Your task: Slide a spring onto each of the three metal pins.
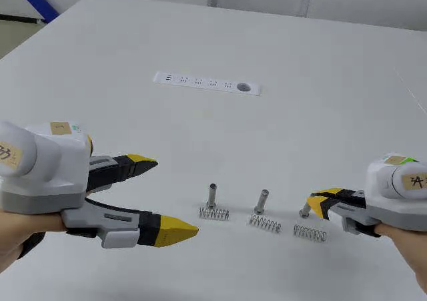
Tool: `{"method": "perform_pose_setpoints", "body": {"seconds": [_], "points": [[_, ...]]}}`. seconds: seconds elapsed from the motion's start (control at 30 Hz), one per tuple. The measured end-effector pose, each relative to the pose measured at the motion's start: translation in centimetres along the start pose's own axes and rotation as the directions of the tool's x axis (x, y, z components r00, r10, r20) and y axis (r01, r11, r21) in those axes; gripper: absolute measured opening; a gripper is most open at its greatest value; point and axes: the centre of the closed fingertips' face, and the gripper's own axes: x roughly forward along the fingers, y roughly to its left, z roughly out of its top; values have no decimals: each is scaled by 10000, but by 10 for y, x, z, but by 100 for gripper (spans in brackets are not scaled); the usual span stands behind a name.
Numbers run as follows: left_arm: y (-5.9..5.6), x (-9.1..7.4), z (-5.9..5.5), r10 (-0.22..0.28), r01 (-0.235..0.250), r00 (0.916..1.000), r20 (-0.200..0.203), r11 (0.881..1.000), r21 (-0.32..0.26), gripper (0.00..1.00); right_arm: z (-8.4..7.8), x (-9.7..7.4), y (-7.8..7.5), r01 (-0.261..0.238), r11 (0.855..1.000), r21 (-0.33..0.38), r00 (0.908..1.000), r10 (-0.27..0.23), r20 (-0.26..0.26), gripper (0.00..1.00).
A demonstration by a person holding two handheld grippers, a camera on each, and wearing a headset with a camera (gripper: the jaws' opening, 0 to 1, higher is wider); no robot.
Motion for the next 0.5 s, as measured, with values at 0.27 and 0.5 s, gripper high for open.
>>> {"method": "perform_pose_setpoints", "body": {"seconds": [0.27, 0.5], "points": [[-3, 4, -3, -113, 113, 9999, -76, 9999, 0, 87, 5, -19, -3, -141, 9998, -126, 9998, 142, 136, 19], [-6, 9, -3, -241, 242, 9996, -148, 9997, 26, 87, -16, -27, 2, -894, 9930, -777, 9956, 869, -350, 21]]}}
